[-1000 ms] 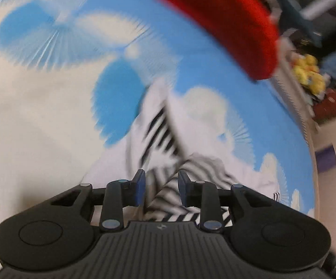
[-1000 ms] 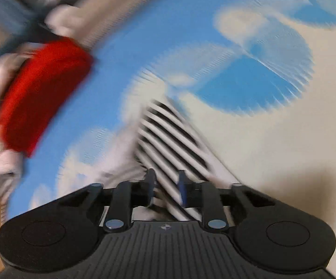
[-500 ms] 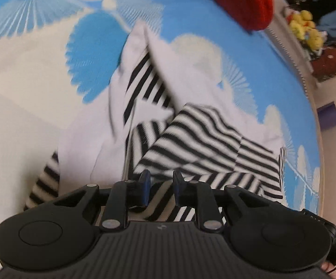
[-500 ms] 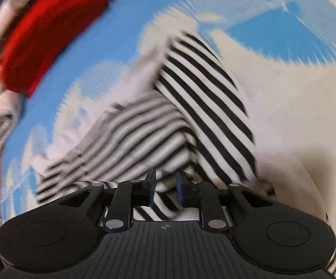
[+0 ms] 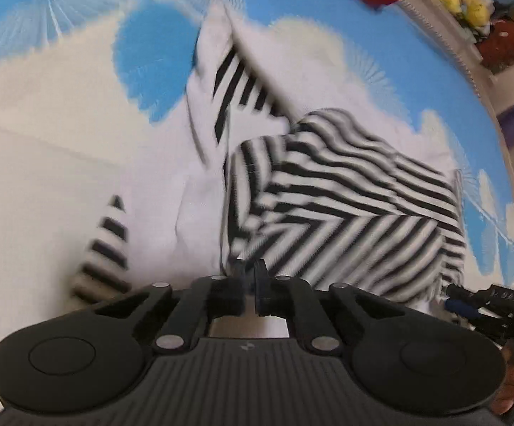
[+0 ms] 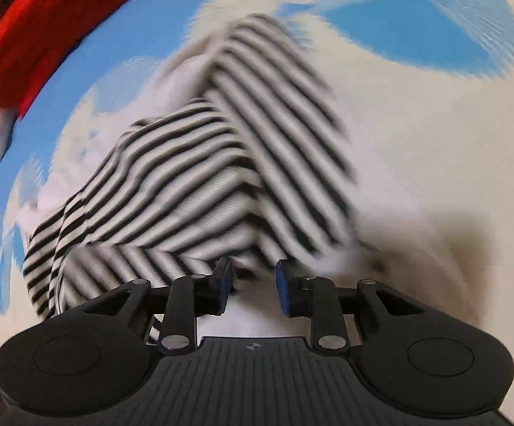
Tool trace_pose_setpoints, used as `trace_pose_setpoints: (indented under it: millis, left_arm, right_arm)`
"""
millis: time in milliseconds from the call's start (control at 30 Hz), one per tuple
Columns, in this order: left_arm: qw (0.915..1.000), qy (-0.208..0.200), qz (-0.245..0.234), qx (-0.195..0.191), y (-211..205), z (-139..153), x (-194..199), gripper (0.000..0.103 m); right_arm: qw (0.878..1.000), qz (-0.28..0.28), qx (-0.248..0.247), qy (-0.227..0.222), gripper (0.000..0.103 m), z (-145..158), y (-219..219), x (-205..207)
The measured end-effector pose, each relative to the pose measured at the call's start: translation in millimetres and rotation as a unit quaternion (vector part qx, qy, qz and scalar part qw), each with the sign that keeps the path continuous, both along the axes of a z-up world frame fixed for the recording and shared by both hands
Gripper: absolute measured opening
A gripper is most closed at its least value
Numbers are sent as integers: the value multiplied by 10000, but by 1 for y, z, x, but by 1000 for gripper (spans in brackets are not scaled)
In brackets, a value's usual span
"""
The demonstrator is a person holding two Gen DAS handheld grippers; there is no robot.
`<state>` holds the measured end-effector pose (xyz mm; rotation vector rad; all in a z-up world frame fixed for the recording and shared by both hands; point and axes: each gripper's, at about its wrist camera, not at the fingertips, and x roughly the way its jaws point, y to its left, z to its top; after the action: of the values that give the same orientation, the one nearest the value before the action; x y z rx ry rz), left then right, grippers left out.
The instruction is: Fold small clothes
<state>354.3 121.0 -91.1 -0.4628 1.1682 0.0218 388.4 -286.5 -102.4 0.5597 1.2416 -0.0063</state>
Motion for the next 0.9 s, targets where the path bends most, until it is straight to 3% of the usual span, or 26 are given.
trace_pose_setpoints:
  millis: [67, 100, 133, 267, 333, 400, 500, 533, 600, 667, 733, 800, 900]
  left_arm:
    - [9972, -670, -240, 245, -2, 44, -24, 15]
    - [9947, -946, -281, 296, -1, 65, -40, 24]
    - [9933, -1090, -287, 263, 3, 79, -56, 25]
    - [9918, -1278, -66, 69, 17, 103, -124, 25]
    - [9919, -1271, 53, -27, 23, 102, -158, 28]
    - [9936, -1110, 179, -91, 23, 94, -189, 35]
    - [9956, -868, 312, -184, 24, 64, -225, 60]
    - [9963, -744, 404, -169, 26, 52, -233, 63]
    - [9960, -174, 844, -219, 30, 31, -239, 63]
    - [9936, -145, 1001, -509, 33, 23, -237, 68]
    - [9949, -137, 905, -432, 29, 19, -231, 79]
    - [9971, -72, 709, -254, 24, 14, -226, 80]
    - [9978, 91, 583, -290, 19, 3, -225, 81]
  right_arm:
    - [9989, -163, 82, -433, 30, 34, -18, -22]
    - [9971, -110, 36, -747, 30, 56, -25, -34]
    - [9937, -61, -47, -1122, 31, 81, -35, -51]
    - [9800, -15, -138, -1984, 44, 143, -71, -113]
    - [9764, 66, -117, -2156, 45, 150, -85, -142]
    - [9767, 72, -142, -2141, 45, 144, -98, -166]
    - [9795, -64, -346, -1985, 45, 116, -108, -196]
    - [9804, -135, -453, -1910, 45, 105, -111, -209]
    - [9821, -207, -552, -1788, 45, 75, -111, -230]
    - [9907, -346, -667, -1134, 46, 52, -109, -241]
    - [9939, -520, -91, -966, 45, 35, -114, -247]
    - [9959, -286, -123, -844, 46, 26, -108, -243]
    - [9976, -177, -232, -635, 50, 14, -104, -237]
